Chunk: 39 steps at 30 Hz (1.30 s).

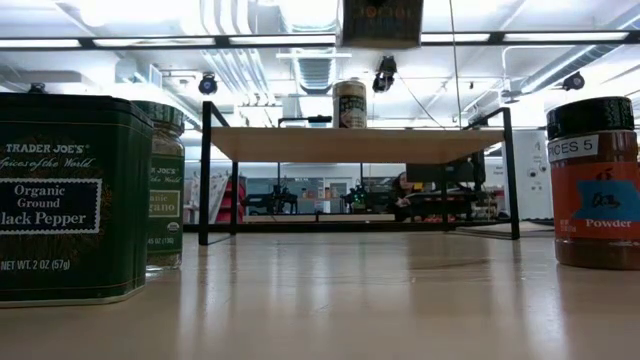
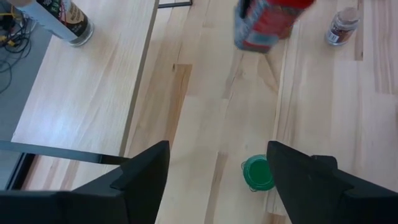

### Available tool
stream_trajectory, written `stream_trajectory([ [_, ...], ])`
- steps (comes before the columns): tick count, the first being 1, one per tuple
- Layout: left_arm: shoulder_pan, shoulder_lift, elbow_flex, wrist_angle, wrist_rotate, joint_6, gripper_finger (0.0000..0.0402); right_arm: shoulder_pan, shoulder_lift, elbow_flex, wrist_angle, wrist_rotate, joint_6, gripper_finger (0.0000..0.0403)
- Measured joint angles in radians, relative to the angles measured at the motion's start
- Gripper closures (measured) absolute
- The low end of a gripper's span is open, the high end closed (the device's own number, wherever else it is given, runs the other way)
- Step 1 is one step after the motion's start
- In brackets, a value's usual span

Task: Shelf spices
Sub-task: Put the red seasoning can on the shelf

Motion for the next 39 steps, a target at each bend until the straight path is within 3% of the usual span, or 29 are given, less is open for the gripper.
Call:
stream_trajectory([
  [9,0.0,0.002,0.0,0.013,-0.029,0.02,0.0147,-0.049,-0.145,-0.001,-0.005,0.042,-0.041,0.0203],
  [20,0.0,0.022,0.0,0.12,-0.058,0.075,0.014,-0.162,-0.221,-0.056,0.029,0.036,-0.17,0.0203],
  [29,0.0,0.041,-0.019,0.138,-0.108,0.089,0.0143,-0.298,-0.321,-0.25,0.237,-0.114,-0.279,0.0203],
  [39,0.0,0.036,-0.172,0.304,-0.108,0.071,0.0154,-0.418,-0.375,-0.366,0.358,-0.239,-0.374,0.0202],
])
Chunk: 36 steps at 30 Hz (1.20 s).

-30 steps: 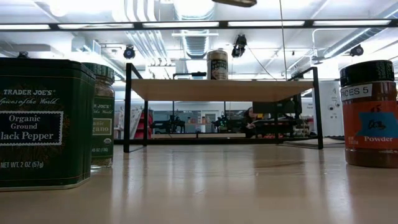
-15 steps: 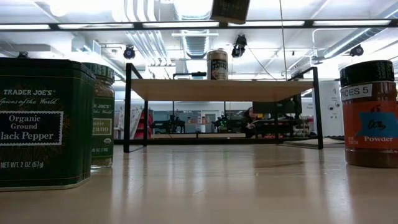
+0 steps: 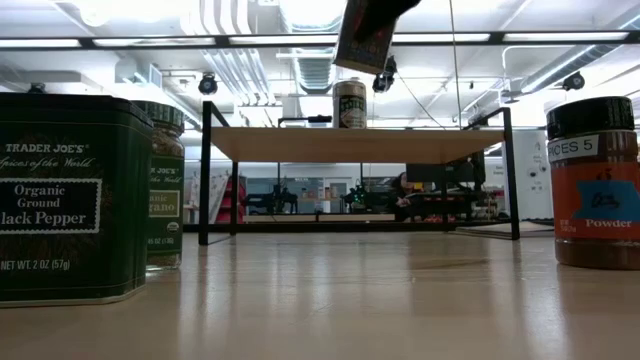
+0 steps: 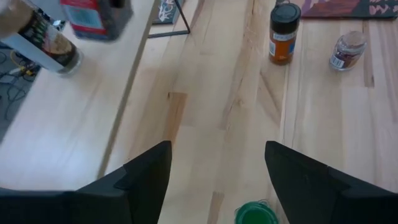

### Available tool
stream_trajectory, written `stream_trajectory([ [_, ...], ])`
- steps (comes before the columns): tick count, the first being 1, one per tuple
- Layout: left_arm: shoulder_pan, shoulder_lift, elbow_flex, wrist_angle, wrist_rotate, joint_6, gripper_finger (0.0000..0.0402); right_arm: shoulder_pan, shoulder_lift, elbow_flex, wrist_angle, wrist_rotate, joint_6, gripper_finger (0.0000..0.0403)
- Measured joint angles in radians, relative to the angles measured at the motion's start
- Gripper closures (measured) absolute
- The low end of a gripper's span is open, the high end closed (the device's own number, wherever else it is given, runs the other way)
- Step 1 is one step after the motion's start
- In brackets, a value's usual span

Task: Shelf spices
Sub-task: Put the red seasoning can on the shelf

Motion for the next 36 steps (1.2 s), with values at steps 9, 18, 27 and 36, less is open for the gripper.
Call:
stream_trajectory([
  [9,0.0,-0.009,-0.08,0.129,0.0,-0.04,0.0146,-0.066,0.014,0.0,0.039,-0.078,-0.076,0.0202],
  [18,0.0,-0.01,-0.108,0.228,0.001,-0.061,0.0157,-0.133,0.025,-0.001,0.051,-0.149,-0.124,0.0202],
  [27,-0.001,-0.01,-0.156,0.31,0.007,-0.08,0.0146,-0.18,0.082,-0.005,0.042,-0.22,-0.134,0.0201],
  [36,0.0,-0.01,-0.18,0.341,0.027,-0.106,0.0153,-0.22,0.1,-0.005,0.0,-0.22,-0.118,0.0201],
])
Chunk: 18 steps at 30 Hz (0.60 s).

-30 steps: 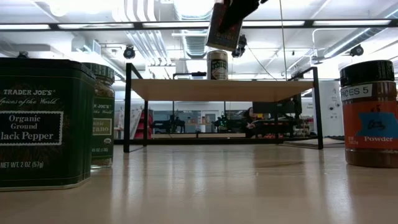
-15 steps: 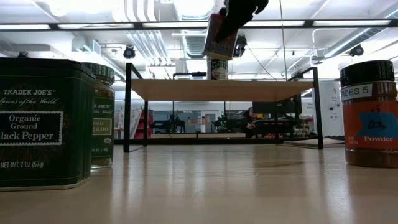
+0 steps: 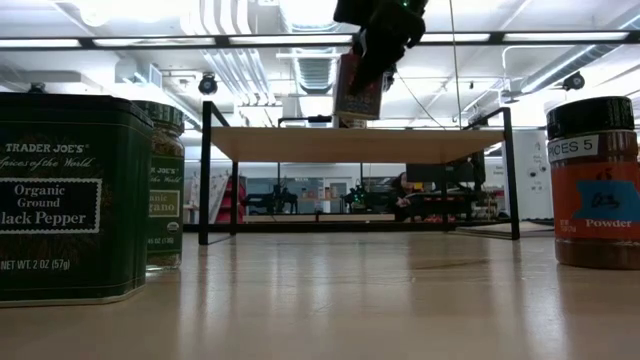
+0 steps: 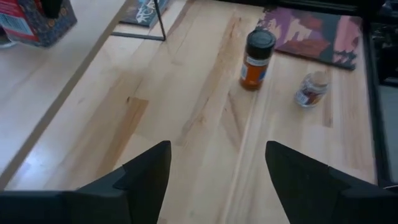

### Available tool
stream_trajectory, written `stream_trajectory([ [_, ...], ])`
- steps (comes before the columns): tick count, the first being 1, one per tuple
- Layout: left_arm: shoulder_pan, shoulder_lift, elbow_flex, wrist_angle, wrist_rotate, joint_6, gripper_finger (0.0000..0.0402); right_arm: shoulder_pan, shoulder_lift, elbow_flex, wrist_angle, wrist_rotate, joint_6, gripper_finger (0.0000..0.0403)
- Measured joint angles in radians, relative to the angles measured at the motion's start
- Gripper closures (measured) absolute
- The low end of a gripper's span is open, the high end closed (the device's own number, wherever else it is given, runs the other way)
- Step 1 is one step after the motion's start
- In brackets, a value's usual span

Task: Shelf spices
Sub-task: Put the red seasoning can on the shelf

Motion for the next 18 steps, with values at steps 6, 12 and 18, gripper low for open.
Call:
stream_trajectory([
  [6,0.0,0.0,-0.003,0.008,0.006,-0.011,0.0157,-0.021,0.0,0.0,-0.011,-0.004,0.014,0.0201],
  [12,0.0,0.0,-0.003,0.009,0.007,-0.011,0.015,-0.024,0.0,-0.002,-0.024,-0.008,0.02,0.0201],
  [18,0.0,0.0,-0.003,0.009,0.008,-0.011,0.0149,-0.024,0.0,-0.002,-0.023,-0.007,0.022,0.0201],
])
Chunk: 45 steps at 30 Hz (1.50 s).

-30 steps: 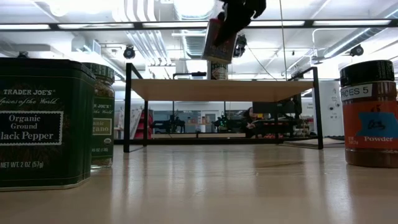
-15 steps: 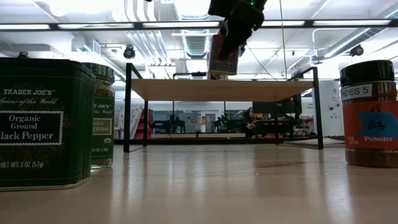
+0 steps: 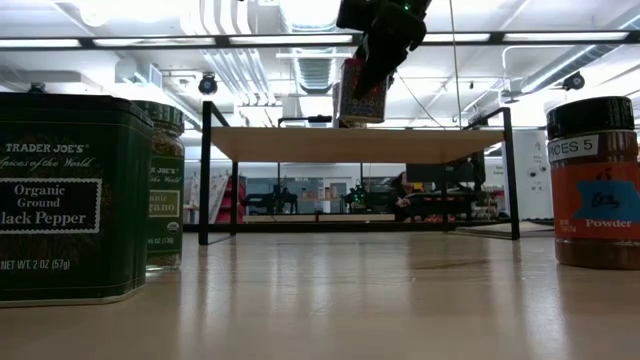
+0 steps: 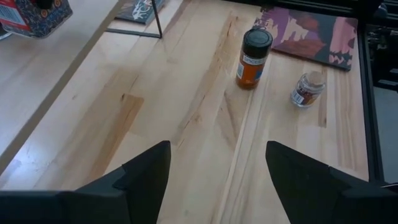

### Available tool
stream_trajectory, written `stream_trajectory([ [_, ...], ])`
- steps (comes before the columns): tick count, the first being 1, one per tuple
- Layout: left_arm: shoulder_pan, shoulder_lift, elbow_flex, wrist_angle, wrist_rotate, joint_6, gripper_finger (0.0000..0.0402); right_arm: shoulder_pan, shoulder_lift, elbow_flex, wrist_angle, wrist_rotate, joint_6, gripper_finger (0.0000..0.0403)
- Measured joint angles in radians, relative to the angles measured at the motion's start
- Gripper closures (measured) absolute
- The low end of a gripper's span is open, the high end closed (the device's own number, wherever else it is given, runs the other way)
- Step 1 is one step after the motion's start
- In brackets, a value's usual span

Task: Shelf spices
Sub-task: Put the red seasoning can on the shelf

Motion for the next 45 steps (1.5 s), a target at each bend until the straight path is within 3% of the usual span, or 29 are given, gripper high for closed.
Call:
stream_trajectory([
  [14,0.0,0.0,0.002,0.0,0.002,0.004,0.0145,0.001,0.0,0.0,0.002,0.0,0.006,0.0146],
  [32,0.0,0.0,0.002,0.0,0.027,0.031,0.0142,0.008,0.0,0.033,-0.005,0.019,-0.009,0.0128],
  [45,0.0,0.0,0.002,0.0,0.027,0.035,0.0137,0.037,-0.001,0.211,-0.115,0.062,-0.006,0.0119],
])
